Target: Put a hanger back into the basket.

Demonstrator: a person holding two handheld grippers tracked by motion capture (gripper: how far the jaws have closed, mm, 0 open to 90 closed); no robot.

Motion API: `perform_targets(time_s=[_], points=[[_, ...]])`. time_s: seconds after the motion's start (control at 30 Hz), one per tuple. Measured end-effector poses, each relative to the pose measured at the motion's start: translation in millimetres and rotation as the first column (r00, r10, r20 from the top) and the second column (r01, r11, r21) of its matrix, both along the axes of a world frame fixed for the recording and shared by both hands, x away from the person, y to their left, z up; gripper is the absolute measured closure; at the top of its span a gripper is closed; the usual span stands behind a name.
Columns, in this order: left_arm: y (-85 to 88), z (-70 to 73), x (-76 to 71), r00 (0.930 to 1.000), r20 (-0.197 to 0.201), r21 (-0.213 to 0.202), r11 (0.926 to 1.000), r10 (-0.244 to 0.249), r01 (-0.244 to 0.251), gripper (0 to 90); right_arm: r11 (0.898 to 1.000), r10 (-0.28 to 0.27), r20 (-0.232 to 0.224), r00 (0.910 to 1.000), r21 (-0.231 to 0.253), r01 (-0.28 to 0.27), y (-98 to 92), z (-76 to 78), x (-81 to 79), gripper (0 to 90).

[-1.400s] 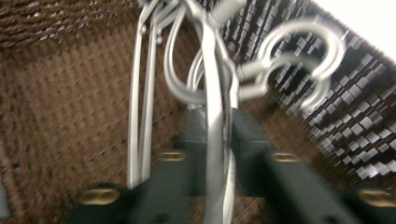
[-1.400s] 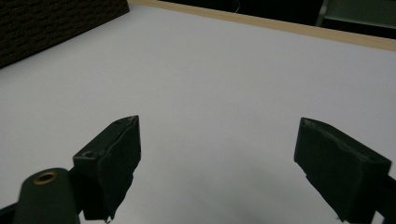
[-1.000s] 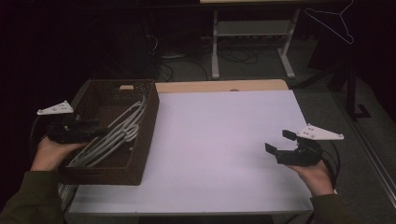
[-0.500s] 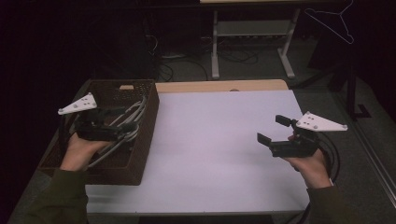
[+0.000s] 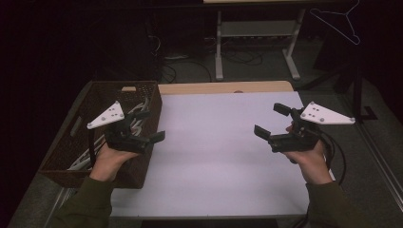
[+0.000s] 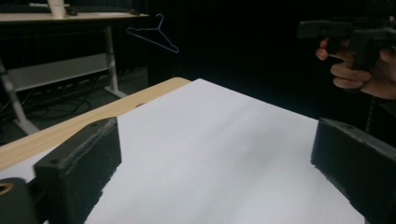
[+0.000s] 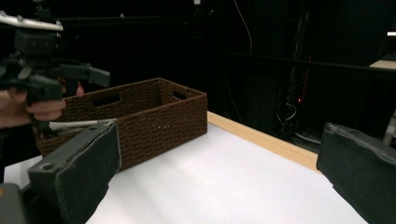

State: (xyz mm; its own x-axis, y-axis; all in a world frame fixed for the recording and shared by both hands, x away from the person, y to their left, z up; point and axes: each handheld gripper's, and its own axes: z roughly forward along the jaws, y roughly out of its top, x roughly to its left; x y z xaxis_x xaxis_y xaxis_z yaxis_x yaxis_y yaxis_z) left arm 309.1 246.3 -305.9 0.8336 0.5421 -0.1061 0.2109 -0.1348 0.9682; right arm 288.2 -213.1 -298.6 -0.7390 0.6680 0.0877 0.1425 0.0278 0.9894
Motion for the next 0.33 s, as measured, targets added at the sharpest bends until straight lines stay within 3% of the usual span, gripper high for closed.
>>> perform_targets(time_s=[0.33], points=[[-2.2,-6.4,-2.1,0.9999,-0.011,-0.020,0.9997,-0.013,0.013,0.9,1.000,0.020,0.008,0.9998,0.008,-0.020,3.8,2.8,2.8,0.0]])
